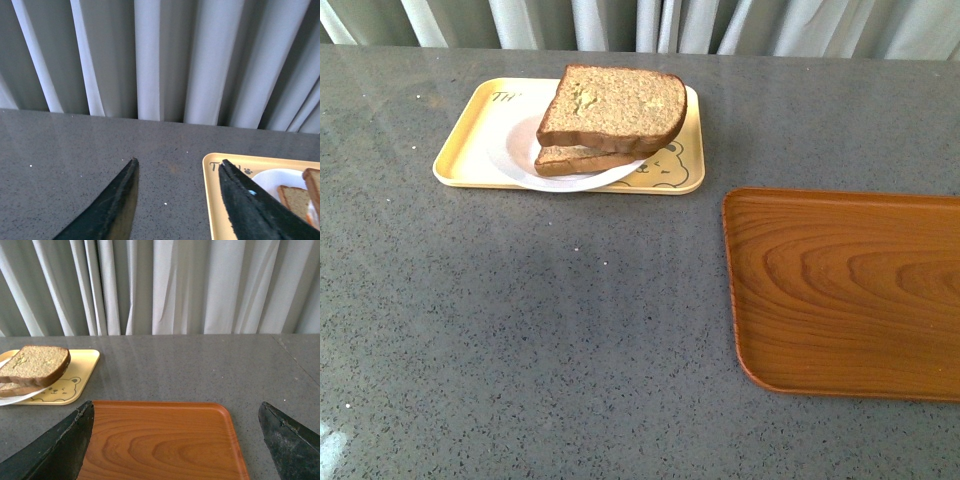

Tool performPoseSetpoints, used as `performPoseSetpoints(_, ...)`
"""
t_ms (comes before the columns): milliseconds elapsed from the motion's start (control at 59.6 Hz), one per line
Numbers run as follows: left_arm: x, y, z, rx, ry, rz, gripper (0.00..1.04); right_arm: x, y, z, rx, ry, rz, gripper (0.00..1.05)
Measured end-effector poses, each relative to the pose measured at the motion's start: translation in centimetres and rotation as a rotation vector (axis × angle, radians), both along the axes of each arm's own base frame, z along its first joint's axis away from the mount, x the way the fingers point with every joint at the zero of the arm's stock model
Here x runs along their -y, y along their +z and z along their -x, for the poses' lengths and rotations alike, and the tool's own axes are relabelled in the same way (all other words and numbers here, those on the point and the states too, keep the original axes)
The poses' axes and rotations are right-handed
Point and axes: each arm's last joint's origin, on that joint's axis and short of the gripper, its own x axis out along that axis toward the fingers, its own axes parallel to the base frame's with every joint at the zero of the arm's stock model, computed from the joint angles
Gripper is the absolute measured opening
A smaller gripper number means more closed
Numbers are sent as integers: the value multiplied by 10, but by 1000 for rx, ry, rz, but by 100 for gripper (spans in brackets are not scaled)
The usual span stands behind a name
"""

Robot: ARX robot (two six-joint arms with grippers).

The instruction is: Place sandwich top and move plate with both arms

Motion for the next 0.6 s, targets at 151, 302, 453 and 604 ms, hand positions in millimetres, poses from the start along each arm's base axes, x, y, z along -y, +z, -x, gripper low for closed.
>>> performPoseSetpoints(151,17,-7,41,-32,-9,-14,11,0,0,0,0,0,0,96)
performPoseSetpoints(302,23,-5,67,-24,2,-19,2,0,0,0,0,0,0,96)
performPoseSetpoints(453,30,-5,88,-28,-5,-19,2,0,0,0,0,0,0,96)
performPoseSetpoints(604,38,-5,105,-31,17,-21,2,0,0,0,0,0,0,96)
